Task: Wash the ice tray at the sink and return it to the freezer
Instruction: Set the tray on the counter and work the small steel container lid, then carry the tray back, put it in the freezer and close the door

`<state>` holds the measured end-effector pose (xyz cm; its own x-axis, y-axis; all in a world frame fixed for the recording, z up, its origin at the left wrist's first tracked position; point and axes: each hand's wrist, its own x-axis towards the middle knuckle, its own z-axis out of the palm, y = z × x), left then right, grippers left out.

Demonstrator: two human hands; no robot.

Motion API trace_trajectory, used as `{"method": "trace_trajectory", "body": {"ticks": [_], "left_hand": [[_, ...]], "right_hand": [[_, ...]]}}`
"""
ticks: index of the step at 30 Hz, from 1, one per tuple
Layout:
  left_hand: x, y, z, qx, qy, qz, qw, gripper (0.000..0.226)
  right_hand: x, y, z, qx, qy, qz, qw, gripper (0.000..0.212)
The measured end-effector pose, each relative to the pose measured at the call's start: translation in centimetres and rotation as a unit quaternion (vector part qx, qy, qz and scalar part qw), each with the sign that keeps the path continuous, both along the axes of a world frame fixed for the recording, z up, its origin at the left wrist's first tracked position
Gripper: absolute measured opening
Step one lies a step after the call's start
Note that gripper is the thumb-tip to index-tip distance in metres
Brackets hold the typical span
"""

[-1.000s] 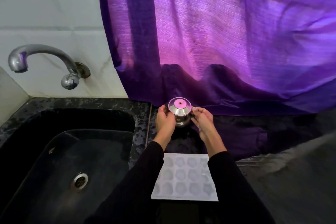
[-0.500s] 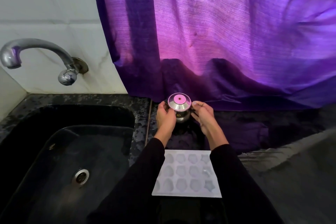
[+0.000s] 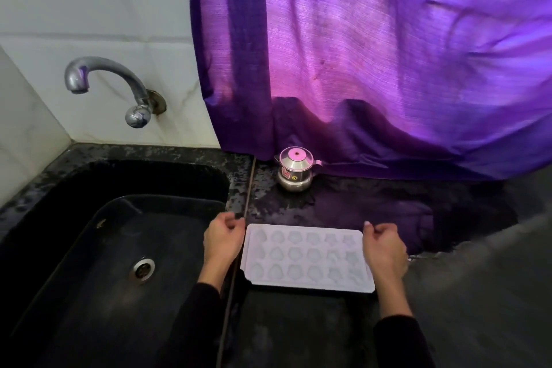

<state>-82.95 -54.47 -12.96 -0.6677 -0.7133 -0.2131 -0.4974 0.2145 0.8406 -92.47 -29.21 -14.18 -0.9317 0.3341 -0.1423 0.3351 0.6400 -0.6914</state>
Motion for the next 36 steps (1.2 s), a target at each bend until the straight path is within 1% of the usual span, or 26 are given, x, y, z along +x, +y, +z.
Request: {"method": "trace_trajectory", "body": {"ticks": [3, 7, 9, 11, 12, 15, 17, 24, 30, 36], "left_hand": [[1.9, 0.7, -0.8, 0.020, -0.026, 0.002, 0.999, 0.035], [2.5, 1.6, -1.1, 0.048, -0.041, -0.022, 0.998, 0.028], [2.6, 1.6, -1.2, 0.064, -0.046, -0.023, 0.997, 0.020], [2.8, 1.7, -1.2, 0.088, -0.054, -0.026, 0.994, 0.007], [2.8, 1.7, -1.4, 0.098, -0.059, -0.032, 0.993, 0.005], [2.8, 1.8, -1.8, 0.089, -0.058, -0.050, 0.993, 0.021], [3.0, 2.0, -1.6, 0.086, -0.043, -0.042, 0.994, 0.025], [4.5, 1.9, -1.4, 0.093, -0.017, -0.003, 0.995, 0.025], [6.6, 1.8, -0.8, 0.100, 0.029, 0.039, 0.994, 0.024], [9.5, 1.6, -1.4, 0.115, 0.035, 0.079, 0.990, 0.024]], "right_hand": [[1.6, 0.5, -0.7, 0.035, -0.027, 0.008, 0.999, 0.036], [2.5, 0.4, -1.1, 0.031, -0.032, 0.050, 0.998, 0.037], [2.9, 0.3, -1.2, 0.020, -0.024, 0.070, 0.997, 0.037], [3.2, 0.2, -1.5, 0.010, -0.010, 0.078, 0.997, 0.033], [3.4, 0.2, -1.6, 0.005, 0.001, 0.076, 0.997, 0.030], [3.8, 0.1, -1.9, 0.010, 0.026, 0.064, 0.998, 0.028], [4.1, -0.2, -2.0, 0.013, 0.035, 0.058, 0.998, 0.028], [4.9, -1.2, -1.6, -0.003, 0.084, 0.076, 0.994, 0.027], [5.2, -2.0, -0.9, -0.023, 0.096, 0.096, 0.990, 0.026], [6.7, -2.6, 0.1, -0.048, 0.103, 0.129, 0.985, 0.027]]}}
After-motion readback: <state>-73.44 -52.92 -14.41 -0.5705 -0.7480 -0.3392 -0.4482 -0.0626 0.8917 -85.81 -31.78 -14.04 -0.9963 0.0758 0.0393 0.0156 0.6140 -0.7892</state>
